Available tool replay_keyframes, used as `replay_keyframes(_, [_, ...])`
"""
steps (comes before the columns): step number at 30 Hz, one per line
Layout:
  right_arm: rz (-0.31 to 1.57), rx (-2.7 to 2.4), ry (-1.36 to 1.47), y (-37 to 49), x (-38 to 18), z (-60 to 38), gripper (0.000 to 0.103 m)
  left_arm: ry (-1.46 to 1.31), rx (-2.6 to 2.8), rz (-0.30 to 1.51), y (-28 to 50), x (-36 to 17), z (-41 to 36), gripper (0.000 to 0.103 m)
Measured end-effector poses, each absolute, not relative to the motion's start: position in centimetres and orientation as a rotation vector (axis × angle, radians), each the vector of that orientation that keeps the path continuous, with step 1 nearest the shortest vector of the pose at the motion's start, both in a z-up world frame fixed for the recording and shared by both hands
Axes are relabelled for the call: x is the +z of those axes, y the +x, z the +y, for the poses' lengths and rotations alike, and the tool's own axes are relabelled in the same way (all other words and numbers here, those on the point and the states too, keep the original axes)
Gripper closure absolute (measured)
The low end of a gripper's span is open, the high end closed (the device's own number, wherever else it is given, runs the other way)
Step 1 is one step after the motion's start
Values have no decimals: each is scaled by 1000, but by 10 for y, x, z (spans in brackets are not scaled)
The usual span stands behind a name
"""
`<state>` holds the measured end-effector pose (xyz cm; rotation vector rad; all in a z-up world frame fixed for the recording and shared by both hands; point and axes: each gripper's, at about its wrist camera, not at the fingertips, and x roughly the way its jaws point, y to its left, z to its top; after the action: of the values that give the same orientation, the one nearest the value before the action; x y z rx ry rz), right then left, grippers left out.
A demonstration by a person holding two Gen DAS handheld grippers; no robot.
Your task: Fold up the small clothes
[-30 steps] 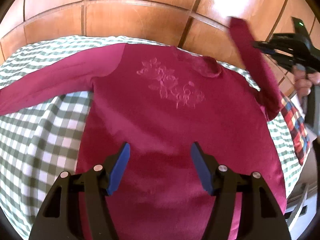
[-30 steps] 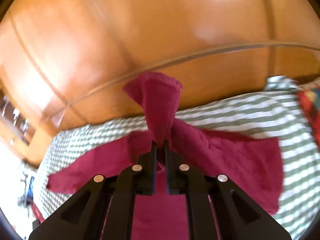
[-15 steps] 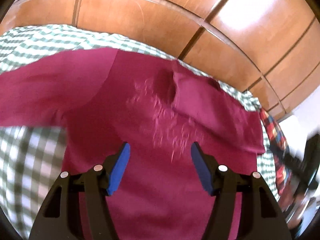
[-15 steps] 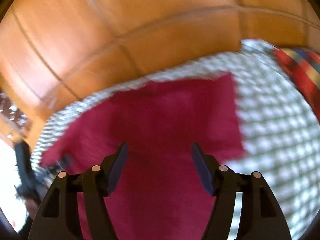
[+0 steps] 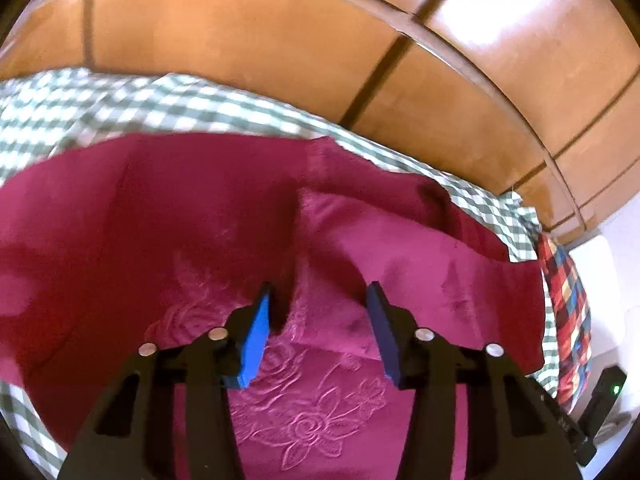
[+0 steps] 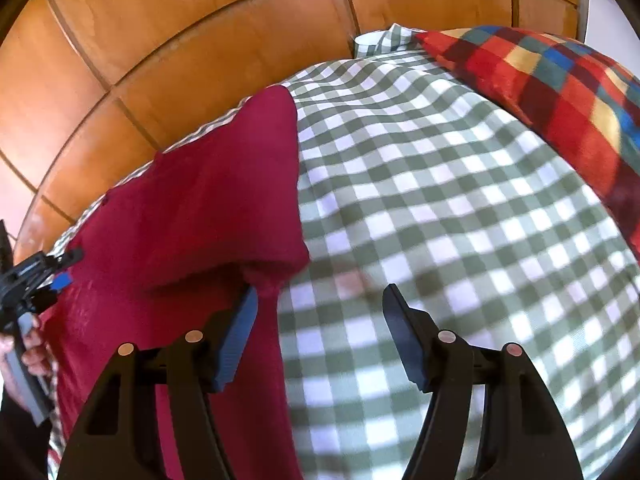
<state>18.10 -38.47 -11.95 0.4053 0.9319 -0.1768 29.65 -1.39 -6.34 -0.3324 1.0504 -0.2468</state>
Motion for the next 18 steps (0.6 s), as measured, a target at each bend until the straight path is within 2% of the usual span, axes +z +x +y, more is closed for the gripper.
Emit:
replay_keyframes(1, [924,-180,402,186,-118,-382,38,-308,-262,1053,298,-61,-18,80])
replay_keyframes(2, [914,-182,399,189,-116,-379,39,-294,-282,1052,298,-57,-19,86])
replay_keyframes(4, [890,-173,396,193,-110,-374,39,-284,-282,978,290,-40,-13,90])
replay_keyframes(9, [896,-94,304,190,-104,-349,39,-356,-260,883,264,-13,32,90])
replay_keyframes(14, [890,-4,206,168,-86,-325,39,-324,-181,971,257,-48,57,90])
replay_keyframes(18, [827,65,185,167,-57,-312,39,-304,-173,968,258,-58,54,90])
